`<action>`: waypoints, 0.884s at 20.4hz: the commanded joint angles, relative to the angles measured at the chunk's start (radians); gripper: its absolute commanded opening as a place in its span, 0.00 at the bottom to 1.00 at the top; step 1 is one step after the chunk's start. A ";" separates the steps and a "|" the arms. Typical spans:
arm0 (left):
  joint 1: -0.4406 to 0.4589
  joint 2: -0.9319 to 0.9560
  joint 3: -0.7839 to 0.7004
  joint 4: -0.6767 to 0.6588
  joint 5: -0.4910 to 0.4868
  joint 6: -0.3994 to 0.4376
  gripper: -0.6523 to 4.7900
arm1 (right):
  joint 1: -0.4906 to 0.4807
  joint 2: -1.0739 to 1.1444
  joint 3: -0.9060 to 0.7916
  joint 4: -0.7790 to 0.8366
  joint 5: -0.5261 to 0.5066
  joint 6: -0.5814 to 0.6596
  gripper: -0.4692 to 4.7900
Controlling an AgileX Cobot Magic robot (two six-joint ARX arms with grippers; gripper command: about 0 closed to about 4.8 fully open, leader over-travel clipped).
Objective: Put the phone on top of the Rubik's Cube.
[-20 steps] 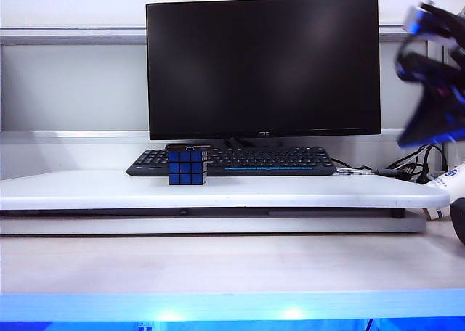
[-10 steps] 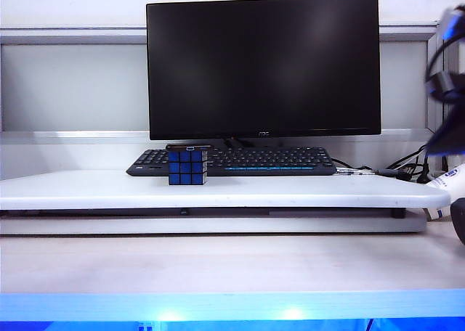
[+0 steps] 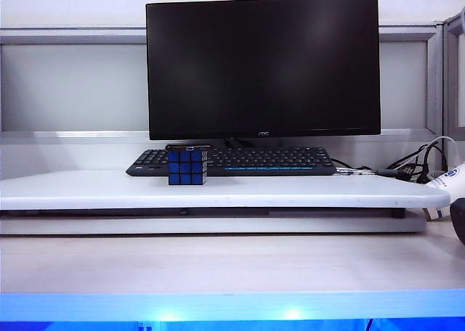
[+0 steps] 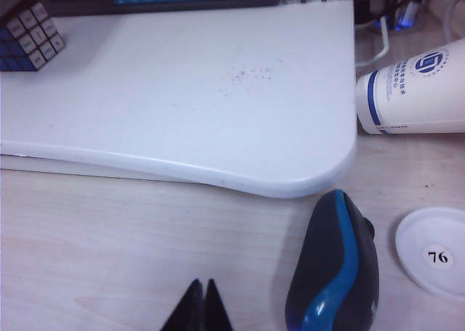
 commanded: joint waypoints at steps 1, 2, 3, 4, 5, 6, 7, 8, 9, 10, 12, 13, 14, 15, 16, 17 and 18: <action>0.001 0.000 -0.034 0.082 -0.037 -0.009 0.11 | 0.002 -0.061 -0.053 0.014 0.023 -0.002 0.08; 0.001 0.000 -0.034 0.087 -0.051 -0.012 0.11 | 0.002 -0.075 -0.064 0.014 0.029 -0.003 0.08; 0.001 0.000 -0.034 0.092 -0.073 -0.011 0.11 | 0.003 -0.099 -0.080 0.006 0.027 -0.003 0.08; 0.001 0.000 -0.034 0.100 -0.087 -0.012 0.11 | 0.003 -0.116 -0.083 -0.014 0.029 -0.004 0.08; 0.001 0.000 -0.034 0.111 -0.111 -0.016 0.11 | 0.002 -0.121 -0.084 -0.020 0.029 -0.011 0.08; 0.001 0.000 -0.034 0.122 -0.140 -0.031 0.11 | 0.003 -0.130 -0.084 -0.028 0.032 -0.026 0.08; 0.001 0.000 -0.034 0.129 -0.167 -0.048 0.11 | 0.002 -0.130 -0.084 -0.029 0.032 -0.029 0.08; 0.001 0.000 -0.034 0.130 -0.188 -0.054 0.11 | 0.002 -0.130 -0.084 -0.030 0.035 -0.029 0.08; 0.001 0.000 -0.034 0.117 -0.229 -0.056 0.11 | 0.002 -0.130 -0.087 -0.029 0.048 -0.036 0.08; 0.001 0.000 -0.034 0.101 -0.255 -0.056 0.11 | 0.002 -0.130 -0.087 -0.033 0.051 -0.056 0.08; 0.001 0.000 -0.034 0.078 -0.276 -0.056 0.11 | 0.002 -0.129 -0.087 -0.056 0.055 -0.084 0.08; 0.001 0.000 -0.034 0.078 -0.271 -0.056 0.11 | 0.002 -0.129 -0.087 -0.098 0.055 -0.101 0.08; 0.001 0.000 -0.034 0.078 -0.269 -0.056 0.11 | 0.002 -0.130 -0.087 -0.113 0.055 -0.099 0.08; 0.001 0.000 -0.034 0.078 -0.268 -0.056 0.11 | 0.002 -0.132 -0.087 -0.100 0.054 -0.100 0.08; 0.001 0.000 -0.034 0.077 -0.268 -0.056 0.11 | 0.002 -0.134 -0.087 -0.087 0.054 -0.100 0.08; 0.001 0.000 -0.034 0.077 -0.268 -0.056 0.11 | 0.002 -0.143 -0.087 -0.074 0.054 -0.100 0.08; 0.001 0.000 -0.034 0.077 -0.268 -0.056 0.11 | 0.004 -0.161 -0.087 -0.074 0.053 -0.100 0.08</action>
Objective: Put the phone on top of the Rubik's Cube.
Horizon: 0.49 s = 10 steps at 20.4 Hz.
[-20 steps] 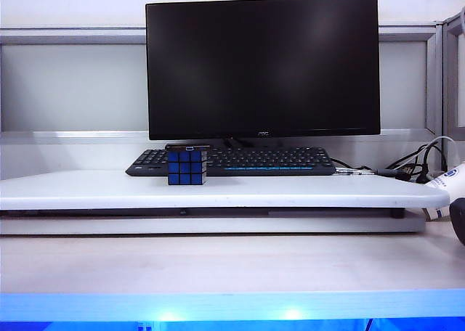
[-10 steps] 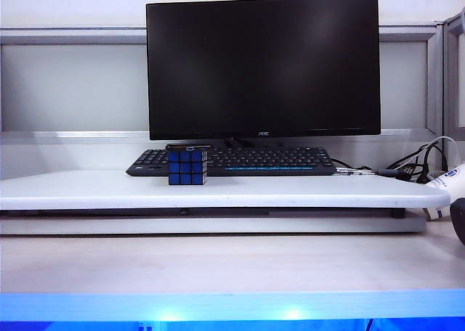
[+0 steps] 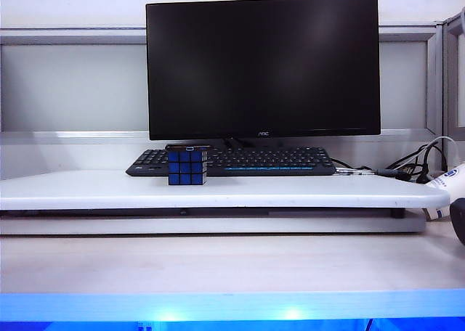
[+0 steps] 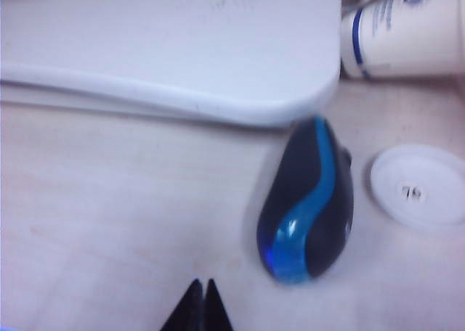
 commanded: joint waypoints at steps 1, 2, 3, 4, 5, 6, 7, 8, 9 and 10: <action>0.001 0.000 -0.002 -0.016 -0.004 -0.003 0.11 | 0.005 -0.045 0.000 0.029 0.001 -0.006 0.08; 0.001 0.000 -0.002 -0.016 -0.004 -0.003 0.11 | 0.004 -0.082 0.000 0.011 0.000 -0.006 0.08; 0.001 0.000 -0.002 -0.016 -0.004 -0.003 0.11 | 0.004 -0.112 0.000 -0.010 0.001 -0.006 0.08; 0.001 0.000 -0.002 -0.016 -0.004 -0.003 0.11 | 0.004 -0.138 0.000 -0.030 0.001 -0.006 0.08; 0.001 0.000 -0.002 -0.016 -0.004 -0.003 0.11 | 0.004 -0.208 0.000 -0.083 0.001 -0.006 0.08; 0.001 0.000 -0.002 -0.016 -0.004 -0.003 0.11 | 0.004 -0.280 0.000 -0.132 0.002 -0.006 0.08; 0.001 0.000 -0.002 -0.016 -0.004 -0.003 0.11 | 0.004 -0.326 0.000 -0.161 0.002 -0.005 0.08; 0.001 0.000 -0.002 -0.016 -0.004 -0.003 0.11 | 0.003 -0.364 0.000 -0.182 0.002 -0.005 0.08; 0.001 0.000 -0.002 -0.016 -0.004 -0.003 0.11 | 0.002 -0.381 0.000 -0.168 0.000 -0.005 0.08; 0.000 0.000 -0.002 -0.015 -0.003 -0.003 0.11 | 0.003 -0.376 0.000 -0.166 0.003 -0.005 0.08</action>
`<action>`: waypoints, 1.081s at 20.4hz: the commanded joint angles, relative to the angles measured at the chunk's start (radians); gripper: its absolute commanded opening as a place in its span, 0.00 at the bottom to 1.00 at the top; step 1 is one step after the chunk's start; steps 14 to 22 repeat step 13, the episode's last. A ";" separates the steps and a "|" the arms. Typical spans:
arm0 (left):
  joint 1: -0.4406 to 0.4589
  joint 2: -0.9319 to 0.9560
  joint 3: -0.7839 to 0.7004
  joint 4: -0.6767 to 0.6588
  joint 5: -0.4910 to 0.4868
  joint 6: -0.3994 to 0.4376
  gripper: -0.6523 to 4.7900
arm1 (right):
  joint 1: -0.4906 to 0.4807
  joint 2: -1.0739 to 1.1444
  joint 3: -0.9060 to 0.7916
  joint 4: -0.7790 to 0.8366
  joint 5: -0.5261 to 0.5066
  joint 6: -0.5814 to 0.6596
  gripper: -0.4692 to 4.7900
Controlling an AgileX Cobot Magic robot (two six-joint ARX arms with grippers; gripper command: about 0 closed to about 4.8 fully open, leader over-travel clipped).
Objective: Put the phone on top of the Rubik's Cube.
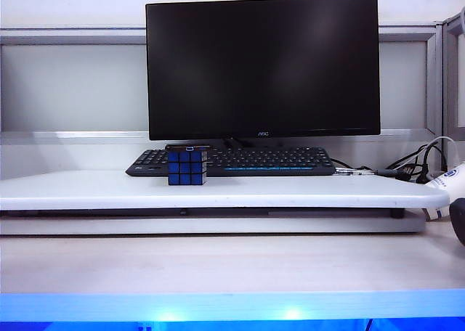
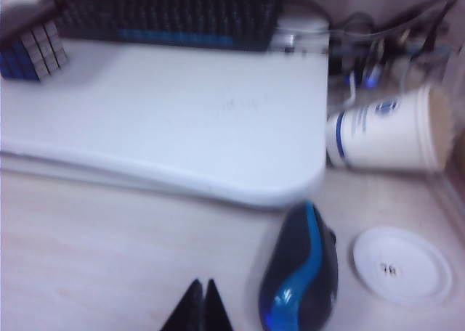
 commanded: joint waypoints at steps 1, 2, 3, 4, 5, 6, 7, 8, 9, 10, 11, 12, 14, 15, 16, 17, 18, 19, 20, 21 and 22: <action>0.001 0.002 -0.002 -0.015 -0.005 -0.003 0.11 | -0.002 0.002 0.000 0.012 0.017 -0.003 0.08; 0.001 0.000 -0.002 -0.015 -0.004 -0.003 0.11 | -0.002 -0.002 0.000 0.008 0.018 -0.003 0.08; 0.001 0.000 -0.002 -0.015 -0.003 -0.003 0.11 | -0.001 -0.002 0.000 0.008 0.018 -0.003 0.08; 0.001 0.000 -0.002 -0.015 -0.004 -0.003 0.11 | -0.001 -0.002 0.000 0.008 0.017 -0.003 0.08; 0.001 0.000 -0.002 -0.015 -0.004 -0.003 0.11 | -0.001 -0.002 0.000 0.008 0.014 -0.002 0.08; 0.001 0.000 -0.002 -0.015 -0.004 -0.003 0.11 | -0.002 -0.002 0.000 0.007 0.014 -0.002 0.08; 0.001 0.000 -0.002 -0.015 -0.004 -0.003 0.11 | -0.002 -0.001 0.000 0.007 0.014 -0.002 0.08; 0.001 0.000 -0.002 -0.015 -0.004 -0.003 0.11 | -0.001 -0.001 0.000 0.007 0.014 -0.003 0.08; 0.001 0.000 -0.002 -0.015 -0.004 -0.003 0.11 | -0.002 -0.001 0.000 0.007 0.015 -0.002 0.08; 0.001 0.000 -0.002 -0.015 -0.004 -0.003 0.11 | -0.001 -0.001 0.000 0.007 0.014 -0.002 0.08; 0.001 0.000 -0.002 -0.015 -0.004 -0.003 0.11 | -0.001 -0.001 0.000 0.007 0.014 -0.002 0.08; 0.001 0.000 -0.002 -0.015 -0.004 -0.003 0.11 | -0.001 -0.001 0.000 0.007 0.014 -0.002 0.08; 0.001 0.000 -0.002 -0.015 -0.004 -0.003 0.11 | -0.001 -0.001 0.000 0.007 0.014 -0.002 0.08; 0.001 0.000 -0.002 -0.015 -0.004 -0.003 0.11 | -0.001 -0.001 0.000 0.007 0.014 -0.002 0.08; 0.001 0.000 -0.002 -0.015 -0.004 -0.003 0.11 | -0.001 -0.001 0.000 0.007 0.014 -0.002 0.08; 0.001 0.000 -0.002 -0.015 -0.004 -0.003 0.11 | -0.001 -0.001 0.000 0.007 0.014 -0.002 0.08; 0.001 0.000 -0.002 -0.015 -0.004 -0.003 0.11 | -0.001 -0.001 0.000 0.007 0.014 -0.002 0.08; 0.001 0.000 -0.002 -0.015 -0.004 -0.003 0.11 | -0.001 -0.001 0.000 0.007 0.014 -0.002 0.08; 0.001 0.000 -0.002 -0.015 -0.004 -0.003 0.11 | -0.001 -0.001 0.000 0.007 0.014 -0.002 0.08; 0.001 0.000 -0.002 -0.015 -0.004 -0.003 0.11 | -0.001 -0.001 0.000 0.007 0.014 -0.002 0.08; 0.001 0.000 -0.002 -0.015 -0.004 -0.003 0.11 | -0.001 -0.001 0.000 0.007 0.014 -0.002 0.08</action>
